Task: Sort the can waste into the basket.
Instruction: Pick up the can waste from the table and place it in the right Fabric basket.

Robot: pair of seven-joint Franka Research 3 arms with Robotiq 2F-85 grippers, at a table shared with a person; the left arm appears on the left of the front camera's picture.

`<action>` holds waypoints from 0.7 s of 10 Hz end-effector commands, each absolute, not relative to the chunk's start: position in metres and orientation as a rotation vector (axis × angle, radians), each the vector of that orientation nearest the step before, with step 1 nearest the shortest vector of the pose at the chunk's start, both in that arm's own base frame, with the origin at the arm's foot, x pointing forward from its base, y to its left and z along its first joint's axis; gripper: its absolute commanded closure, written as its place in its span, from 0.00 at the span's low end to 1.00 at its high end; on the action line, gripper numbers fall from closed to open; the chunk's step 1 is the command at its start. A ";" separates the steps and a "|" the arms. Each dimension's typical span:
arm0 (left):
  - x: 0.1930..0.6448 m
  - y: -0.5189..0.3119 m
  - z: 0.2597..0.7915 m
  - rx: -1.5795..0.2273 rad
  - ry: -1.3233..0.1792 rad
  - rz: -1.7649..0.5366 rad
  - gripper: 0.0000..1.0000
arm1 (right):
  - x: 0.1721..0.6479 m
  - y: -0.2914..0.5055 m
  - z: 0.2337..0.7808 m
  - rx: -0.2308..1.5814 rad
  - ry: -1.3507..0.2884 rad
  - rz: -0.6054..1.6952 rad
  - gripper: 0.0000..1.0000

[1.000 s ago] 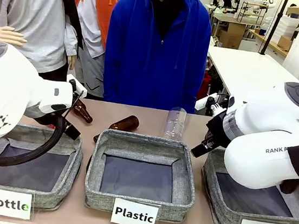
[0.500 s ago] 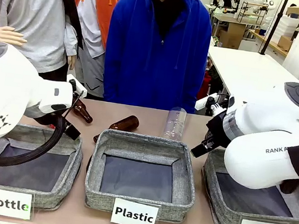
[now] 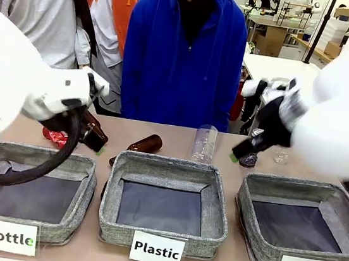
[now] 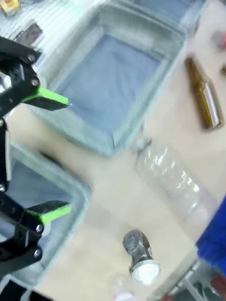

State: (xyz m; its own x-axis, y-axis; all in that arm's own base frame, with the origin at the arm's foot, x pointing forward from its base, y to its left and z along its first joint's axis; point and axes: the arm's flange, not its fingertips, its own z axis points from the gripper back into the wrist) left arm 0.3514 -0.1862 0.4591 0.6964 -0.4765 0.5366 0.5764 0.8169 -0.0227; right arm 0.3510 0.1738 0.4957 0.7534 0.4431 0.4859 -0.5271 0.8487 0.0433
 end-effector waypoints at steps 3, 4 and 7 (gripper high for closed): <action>0.255 -0.067 0.530 -0.620 -0.556 -0.618 0.00 | 0.282 0.044 0.573 0.746 -0.446 0.401 0.00; 0.235 -0.015 0.531 -0.715 -0.634 -0.552 0.00 | 0.261 -0.010 0.570 0.817 -0.558 0.266 0.00; 0.198 0.087 0.492 -0.929 -0.863 -0.224 0.00 | 0.220 -0.116 0.528 0.999 -0.694 0.015 0.00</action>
State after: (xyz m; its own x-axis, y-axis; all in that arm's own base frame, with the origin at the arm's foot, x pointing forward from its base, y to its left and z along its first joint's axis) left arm 0.2333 0.0978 0.5912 0.6876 0.0595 0.7237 0.5364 0.6302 -0.5614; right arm 0.2274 -0.1135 0.5755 0.8070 -0.2361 0.5413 -0.3183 0.5981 0.7355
